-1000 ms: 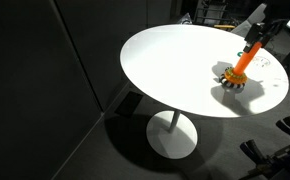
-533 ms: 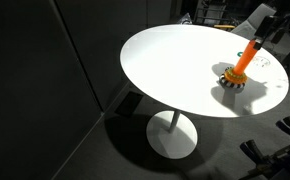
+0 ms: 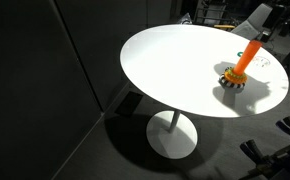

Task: Put the yellow ring on the orange stand then move the stand to the left

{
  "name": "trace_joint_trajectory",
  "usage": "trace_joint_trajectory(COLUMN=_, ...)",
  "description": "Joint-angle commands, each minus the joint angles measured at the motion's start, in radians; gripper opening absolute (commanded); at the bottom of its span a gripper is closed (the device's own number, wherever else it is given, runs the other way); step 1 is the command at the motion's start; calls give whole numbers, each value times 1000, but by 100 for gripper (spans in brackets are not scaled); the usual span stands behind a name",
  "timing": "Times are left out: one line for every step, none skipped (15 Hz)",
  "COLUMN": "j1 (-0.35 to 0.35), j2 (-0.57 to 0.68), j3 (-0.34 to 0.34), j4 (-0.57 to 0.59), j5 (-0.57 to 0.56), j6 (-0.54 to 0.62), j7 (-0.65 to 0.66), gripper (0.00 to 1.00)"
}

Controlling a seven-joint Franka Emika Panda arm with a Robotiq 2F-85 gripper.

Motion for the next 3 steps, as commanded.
trace_joint_trajectory(j1=-3, j2=0, j3=3, j4=1, j5=1, j6=-2, j7=-1, gripper=100)
trace_joint_trajectory(j1=-3, j2=0, j3=3, j4=1, j5=1, j6=-2, j7=-1, gripper=100)
trace_joint_trajectory(j1=-3, j2=0, j3=3, j4=1, j5=1, j6=-2, j7=-1, gripper=100)
